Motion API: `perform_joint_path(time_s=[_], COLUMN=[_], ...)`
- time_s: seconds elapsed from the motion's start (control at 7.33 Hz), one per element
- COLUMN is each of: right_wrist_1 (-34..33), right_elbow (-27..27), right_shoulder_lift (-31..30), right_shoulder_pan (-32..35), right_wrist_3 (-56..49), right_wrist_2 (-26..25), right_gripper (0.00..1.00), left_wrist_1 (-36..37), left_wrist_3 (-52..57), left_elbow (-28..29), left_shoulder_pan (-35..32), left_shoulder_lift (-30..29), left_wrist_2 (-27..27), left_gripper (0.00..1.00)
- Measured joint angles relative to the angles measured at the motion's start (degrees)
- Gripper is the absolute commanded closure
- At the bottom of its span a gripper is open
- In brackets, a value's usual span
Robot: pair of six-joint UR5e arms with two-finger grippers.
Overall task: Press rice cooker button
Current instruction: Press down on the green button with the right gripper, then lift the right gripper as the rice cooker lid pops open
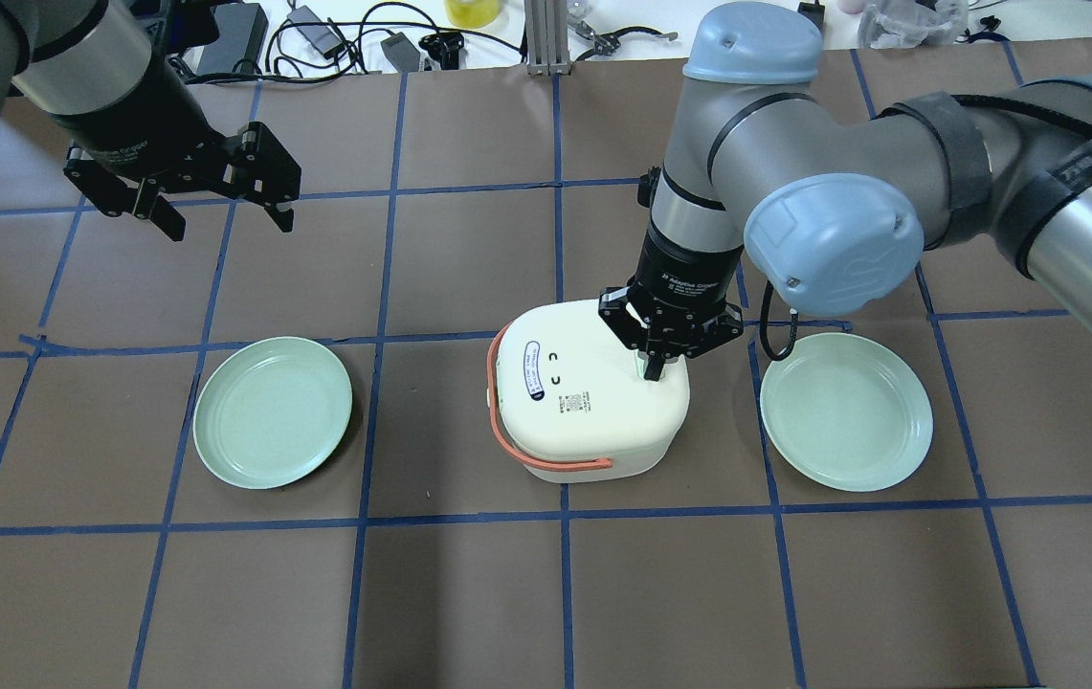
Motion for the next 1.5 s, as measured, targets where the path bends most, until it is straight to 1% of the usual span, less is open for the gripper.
perform_joint_path(time_s=[0.95, 1.09, 1.23, 1.36, 1.5], right_wrist_1=[-0.1, -0.1, 0.0, 0.1, 0.8], right_elbow=[1.0, 0.1, -1.8, -4.4, -7.0], right_shoulder_lift=[-0.1, -0.1, -0.2, -0.3, -0.4], right_shoulder_pan=[0.0, 0.0, 0.0, 0.0, -0.1], right_wrist_3=[0.6, 2.0, 4.2, 5.8, 6.7], right_wrist_2=[0.1, 0.1, 0.1, -0.1, -0.7], right_gripper=[1.0, 0.66, 0.27, 0.13, 0.05], left_wrist_1=[0.0, 0.0, 0.0, 0.0, 0.0], left_wrist_3=[0.0, 0.0, 0.0, 0.0, 0.0], left_elbow=[0.0, 0.0, 0.0, 0.0, 0.0], left_shoulder_pan=[0.0, 0.0, 0.0, 0.0, 0.0], left_shoulder_lift=[0.0, 0.0, 0.0, 0.0, 0.0], left_wrist_2=[0.0, 0.0, 0.0, 0.0, 0.0], left_gripper=[0.0, 0.0, 0.0, 0.0, 0.0])
